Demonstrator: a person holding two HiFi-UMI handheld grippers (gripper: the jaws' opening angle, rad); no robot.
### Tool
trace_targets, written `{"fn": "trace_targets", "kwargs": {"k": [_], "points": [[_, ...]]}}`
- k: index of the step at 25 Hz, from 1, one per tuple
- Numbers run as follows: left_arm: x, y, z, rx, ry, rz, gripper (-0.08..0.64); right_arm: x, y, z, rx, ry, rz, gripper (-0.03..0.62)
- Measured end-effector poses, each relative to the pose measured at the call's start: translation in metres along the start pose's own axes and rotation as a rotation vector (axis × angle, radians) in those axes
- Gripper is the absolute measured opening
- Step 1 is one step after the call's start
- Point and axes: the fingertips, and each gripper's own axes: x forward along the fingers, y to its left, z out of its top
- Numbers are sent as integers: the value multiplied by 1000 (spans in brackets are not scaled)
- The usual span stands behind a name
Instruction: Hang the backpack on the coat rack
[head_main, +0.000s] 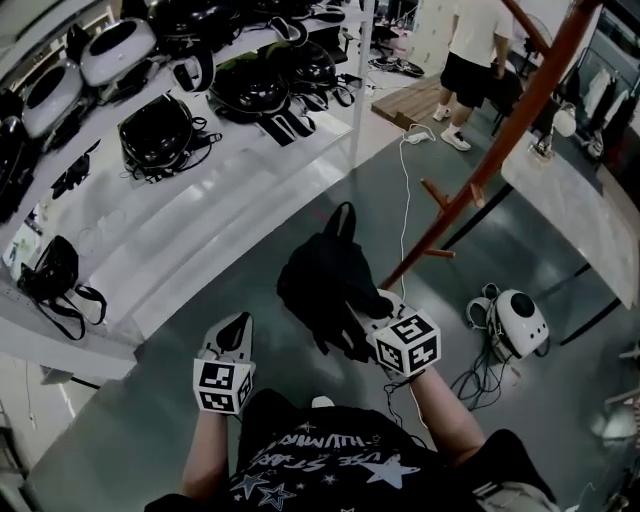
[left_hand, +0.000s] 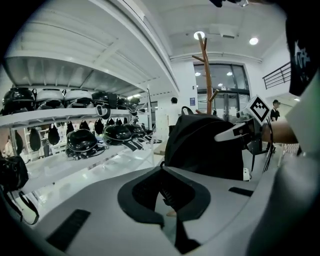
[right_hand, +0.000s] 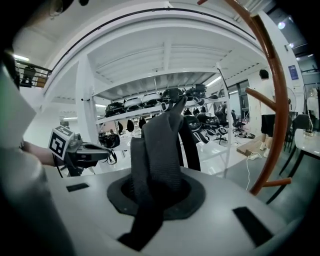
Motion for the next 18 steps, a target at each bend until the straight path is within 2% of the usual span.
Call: {"fn": "trace_targets", "kwargs": {"k": [3,9,18], "points": [[27,-2,8,16,-3,-57,20,-2,-17,7,17,-19,-57,55],[101,-3,18,60,5,-222,20,1,-48,22,84,-77,-202,55],[231,13,61,164,2,-529,20,28,-88,66,168,-161,-464,55]]}}
